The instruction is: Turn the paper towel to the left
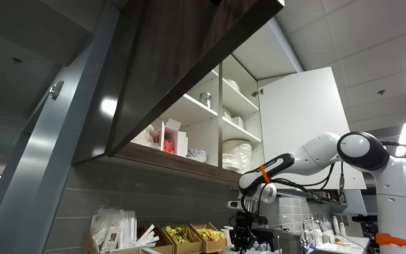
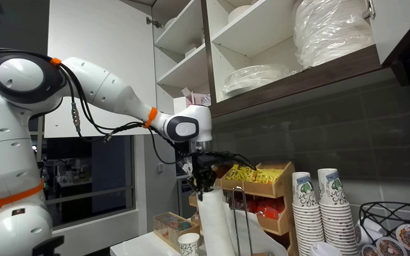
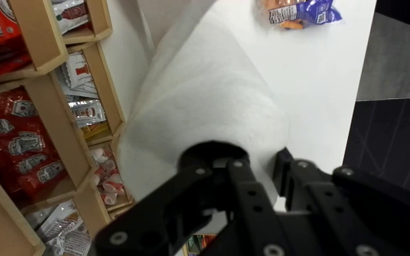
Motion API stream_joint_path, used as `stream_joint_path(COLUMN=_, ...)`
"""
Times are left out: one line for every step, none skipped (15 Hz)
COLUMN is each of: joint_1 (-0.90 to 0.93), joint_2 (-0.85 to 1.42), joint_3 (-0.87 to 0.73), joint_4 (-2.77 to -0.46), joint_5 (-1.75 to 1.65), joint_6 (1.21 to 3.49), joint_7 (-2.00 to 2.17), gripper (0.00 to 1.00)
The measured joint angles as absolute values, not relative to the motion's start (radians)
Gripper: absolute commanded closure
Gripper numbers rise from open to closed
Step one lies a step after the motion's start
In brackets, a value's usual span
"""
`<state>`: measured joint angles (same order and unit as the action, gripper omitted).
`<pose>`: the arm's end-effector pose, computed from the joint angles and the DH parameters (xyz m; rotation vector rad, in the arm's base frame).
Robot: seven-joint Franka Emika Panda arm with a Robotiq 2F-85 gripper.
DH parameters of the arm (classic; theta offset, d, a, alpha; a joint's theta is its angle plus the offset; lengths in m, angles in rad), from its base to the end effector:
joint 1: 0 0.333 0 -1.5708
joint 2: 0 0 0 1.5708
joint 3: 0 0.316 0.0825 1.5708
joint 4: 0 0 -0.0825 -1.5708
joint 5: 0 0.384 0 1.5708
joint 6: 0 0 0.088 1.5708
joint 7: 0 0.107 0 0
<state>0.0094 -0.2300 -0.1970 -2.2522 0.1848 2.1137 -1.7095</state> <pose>0.4805 -0.0861 0.4666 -2.3131 -2.0207 -0.3353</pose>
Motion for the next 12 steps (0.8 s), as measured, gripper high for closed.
stream_joint_path(joint_1=0.009, joint_2=-0.229, joint_3=-0.197, joint_4=-2.252, joint_5=0.185, joint_6=2.114, joint_7=-1.713, gripper=0.79)
stream_joint_path(joint_1=0.009, joint_2=-0.229, joint_3=-0.197, joint_4=-2.252, joint_5=0.185, joint_6=2.114, joint_7=-1.715, gripper=0.79)
stream_joint_path(joint_1=0.009, joint_2=-0.229, joint_3=-0.197, joint_4=-2.252, joint_5=0.185, joint_6=2.114, joint_7=-1.715, gripper=0.79)
stream_joint_path(joint_1=0.009, joint_2=-0.229, joint_3=-0.197, joint_4=-2.252, joint_5=0.185, joint_6=2.114, joint_7=-1.715, gripper=0.79)
stream_joint_path(joint_1=0.009, joint_2=-0.229, joint_3=-0.197, joint_4=-2.252, joint_5=0.185, joint_6=2.114, joint_7=-1.715, gripper=0.95)
stream_joint_path(joint_1=0.009, joint_2=-0.229, joint_3=-0.197, joint_4=-2.252, joint_5=0.185, joint_6=2.114, joint_7=-1.716, gripper=0.95)
stream_joint_path(joint_1=0.009, joint_2=-0.229, joint_3=-0.196, joint_4=-2.252, joint_5=0.185, joint_6=2.114, joint_7=-1.715, gripper=0.95)
stream_joint_path(joint_1=0.008, joint_2=-0.229, joint_3=-0.195, joint_4=-2.252, joint_5=0.182, joint_6=2.114, joint_7=-1.716, gripper=0.95)
stream_joint_path(joint_1=0.008, joint_2=-0.229, joint_3=-0.194, joint_4=-2.252, joint_5=0.180, joint_6=2.114, joint_7=-1.729, gripper=0.95)
stream_joint_path(joint_1=0.008, joint_2=-0.229, joint_3=-0.194, joint_4=-2.252, joint_5=0.178, joint_6=2.114, joint_7=-1.753, gripper=0.95)
stream_joint_path(joint_1=0.008, joint_2=-0.229, joint_3=-0.194, joint_4=-2.252, joint_5=0.174, joint_6=2.114, joint_7=-1.782, gripper=0.95)
stream_joint_path(joint_1=0.006, joint_2=-0.229, joint_3=-0.194, joint_4=-2.252, joint_5=0.168, joint_6=2.114, joint_7=-1.817, gripper=0.95)
